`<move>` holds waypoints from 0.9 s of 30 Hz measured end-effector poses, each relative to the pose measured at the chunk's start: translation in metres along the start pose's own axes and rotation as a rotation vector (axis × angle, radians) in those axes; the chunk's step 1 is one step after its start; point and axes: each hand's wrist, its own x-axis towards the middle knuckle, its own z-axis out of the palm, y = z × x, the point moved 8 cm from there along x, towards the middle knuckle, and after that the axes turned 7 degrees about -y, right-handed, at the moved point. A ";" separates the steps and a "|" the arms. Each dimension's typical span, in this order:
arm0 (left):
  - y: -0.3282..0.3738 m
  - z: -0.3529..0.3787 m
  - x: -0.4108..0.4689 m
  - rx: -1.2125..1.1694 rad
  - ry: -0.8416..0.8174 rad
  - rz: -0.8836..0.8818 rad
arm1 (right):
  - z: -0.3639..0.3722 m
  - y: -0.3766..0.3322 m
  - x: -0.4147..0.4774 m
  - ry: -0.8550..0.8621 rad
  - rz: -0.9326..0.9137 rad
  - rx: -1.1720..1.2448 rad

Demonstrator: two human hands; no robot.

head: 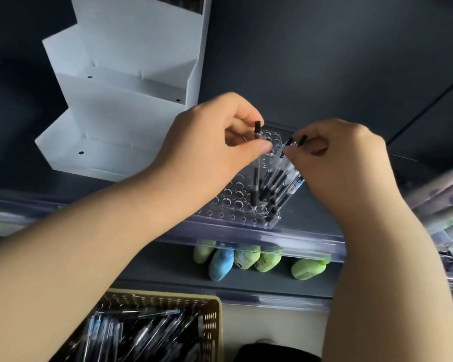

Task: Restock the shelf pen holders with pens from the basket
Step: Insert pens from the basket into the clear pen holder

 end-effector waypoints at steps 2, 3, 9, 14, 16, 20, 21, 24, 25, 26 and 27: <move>0.002 -0.001 0.001 -0.007 0.011 0.007 | 0.002 -0.001 -0.001 -0.004 -0.005 -0.008; 0.003 -0.002 0.001 -0.011 0.017 0.013 | 0.001 -0.001 -0.002 -0.002 -0.006 -0.010; 0.004 0.006 0.002 -0.056 -0.002 0.042 | -0.003 0.001 -0.003 0.029 -0.009 -0.016; 0.003 0.021 0.001 -0.100 -0.043 0.079 | -0.009 0.001 -0.003 0.060 -0.028 0.004; 0.003 0.026 0.001 -0.121 -0.052 0.090 | -0.010 0.001 -0.002 0.064 -0.030 0.010; 0.009 0.030 -0.001 -0.091 -0.044 0.149 | -0.009 0.001 -0.003 0.051 -0.033 0.005; 0.011 0.030 -0.001 -0.059 -0.031 0.172 | -0.009 0.001 -0.003 0.052 -0.036 0.007; 0.017 0.028 -0.002 -0.007 -0.009 0.217 | -0.012 0.001 -0.004 0.067 -0.040 0.013; 0.018 0.029 -0.002 0.008 -0.006 0.231 | -0.012 0.002 -0.004 0.070 -0.037 0.012; 0.019 0.029 -0.001 0.022 -0.008 0.241 | -0.013 0.003 -0.004 0.074 -0.035 0.009; 0.019 0.031 -0.001 0.034 -0.016 0.242 | -0.012 0.004 -0.003 0.074 -0.032 0.007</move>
